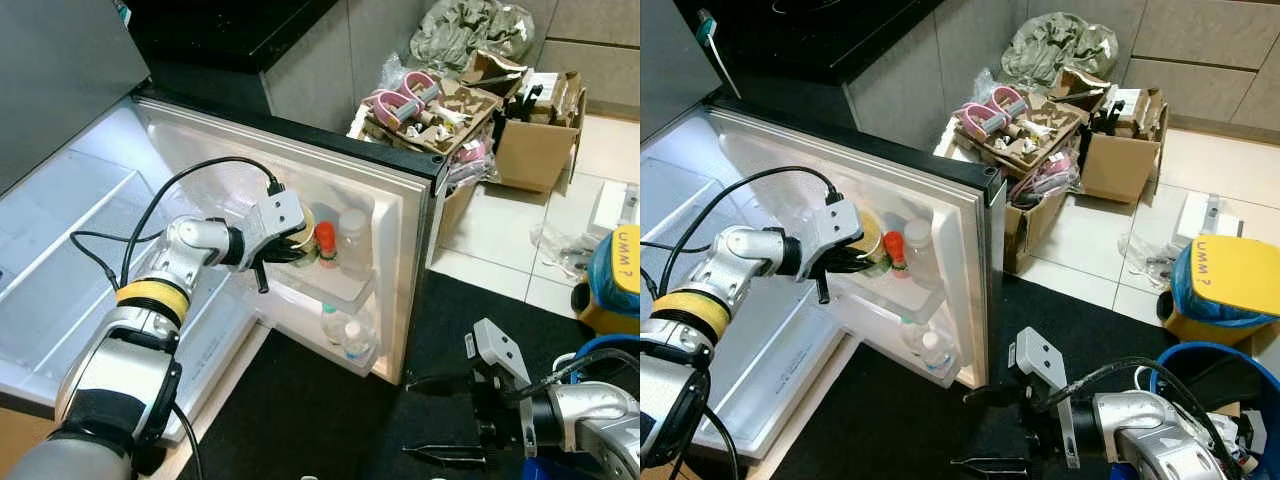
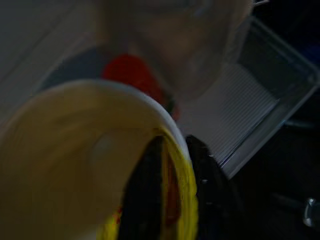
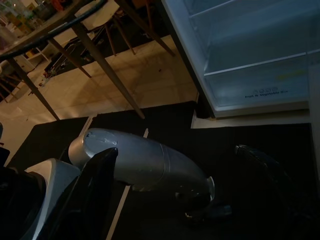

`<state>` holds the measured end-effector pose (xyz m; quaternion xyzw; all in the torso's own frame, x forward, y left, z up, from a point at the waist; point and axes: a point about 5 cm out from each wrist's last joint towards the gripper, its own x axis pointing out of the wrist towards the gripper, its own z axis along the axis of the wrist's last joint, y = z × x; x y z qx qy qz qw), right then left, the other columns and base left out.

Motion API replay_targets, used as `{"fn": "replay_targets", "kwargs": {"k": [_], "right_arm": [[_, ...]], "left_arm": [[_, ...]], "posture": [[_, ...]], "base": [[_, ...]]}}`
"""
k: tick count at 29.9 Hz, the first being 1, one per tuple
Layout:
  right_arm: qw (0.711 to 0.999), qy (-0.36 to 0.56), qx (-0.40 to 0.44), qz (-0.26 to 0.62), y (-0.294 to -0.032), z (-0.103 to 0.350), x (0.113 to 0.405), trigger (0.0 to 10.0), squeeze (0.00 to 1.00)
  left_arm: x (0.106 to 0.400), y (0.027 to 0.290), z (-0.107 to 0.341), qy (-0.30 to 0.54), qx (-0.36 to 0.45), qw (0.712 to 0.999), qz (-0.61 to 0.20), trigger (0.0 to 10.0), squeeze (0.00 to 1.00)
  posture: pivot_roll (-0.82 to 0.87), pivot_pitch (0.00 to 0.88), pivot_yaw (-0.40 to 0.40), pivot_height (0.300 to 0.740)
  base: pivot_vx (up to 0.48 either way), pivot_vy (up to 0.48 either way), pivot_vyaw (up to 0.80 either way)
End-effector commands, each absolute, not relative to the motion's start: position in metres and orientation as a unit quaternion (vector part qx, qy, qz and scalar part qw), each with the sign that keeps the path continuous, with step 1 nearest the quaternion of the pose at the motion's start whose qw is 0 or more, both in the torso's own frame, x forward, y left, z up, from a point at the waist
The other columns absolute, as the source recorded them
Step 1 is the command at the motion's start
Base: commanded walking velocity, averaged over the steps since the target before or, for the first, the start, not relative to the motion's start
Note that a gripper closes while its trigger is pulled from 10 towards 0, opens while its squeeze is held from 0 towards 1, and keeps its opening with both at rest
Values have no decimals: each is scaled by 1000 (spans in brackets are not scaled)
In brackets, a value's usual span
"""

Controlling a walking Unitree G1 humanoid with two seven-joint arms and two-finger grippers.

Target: Restocking fridge

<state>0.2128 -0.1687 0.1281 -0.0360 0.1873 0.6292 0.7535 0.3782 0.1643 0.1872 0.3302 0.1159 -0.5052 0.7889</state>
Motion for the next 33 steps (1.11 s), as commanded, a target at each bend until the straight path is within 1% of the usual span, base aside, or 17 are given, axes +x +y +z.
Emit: {"fn": "replay_targets", "kwargs": {"k": [1, 3, 4, 5, 12, 23, 28, 29, 30, 33], "right_arm": [[749, 182, -34, 636, -166, 130, 209, 10000, 0], [749, 181, -33, 637, -166, 131, 209, 10000, 0], [749, 180, -33, 636, -165, 131, 209, 10000, 0], [750, 179, -32, 636, -165, 131, 210, 10000, 0], [751, 176, -35, 635, -166, 133, 212, 10000, 0], [751, 173, -39, 636, -166, 135, 215, 10000, 0], [751, 171, -41, 637, -166, 136, 218, 10000, 0], [751, 171, -42, 637, -167, 137, 220, 10000, 0], [751, 171, -43, 637, -167, 137, 220, 10000, 0], [751, 170, -44, 637, -167, 137, 221, 10000, 0]], "left_arm": [[378, 160, 186, 115, 331, 785, -511, 10000, 1000], [379, 159, 187, 108, 334, 786, -510, 10000, 1000], [380, 158, 189, 101, 337, 787, -507, 10000, 176], [381, 157, 192, 96, 338, 789, -504, 10000, 0], [383, 155, 201, 75, 337, 795, -498, 10000, 0], [383, 158, 208, 63, 345, 793, -498, 10000, 0], [380, 163, 217, 54, 360, 783, -505, 10000, 0], [378, 166, 221, 51, 371, 772, -513, 10000, 0], [377, 167, 223, 50, 375, 769, -516, 10000, 0], [375, 168, 224, 49, 379, 765, -518, 10000, 0]], "posture": [[-81, 194, 156, 740], [-81, 196, 155, 740], [-81, 196, 155, 740], [-80, 193, 155, 740], [-81, 187, 149, 740], [-77, 179, 141, 740], [-74, 172, 134, 740], [-70, 168, 127, 740], [-70, 168, 127, 740], [-68, 167, 126, 740]], "base": [[0, 0, 0], [0, 0, 0], [0, 0, 0], [0, 0, 0], [0, 0, 0], [0, 0, 0], [0, 0, 0], [0, 0, 0], [0, 0, 0], [0, 0, 0]]}}
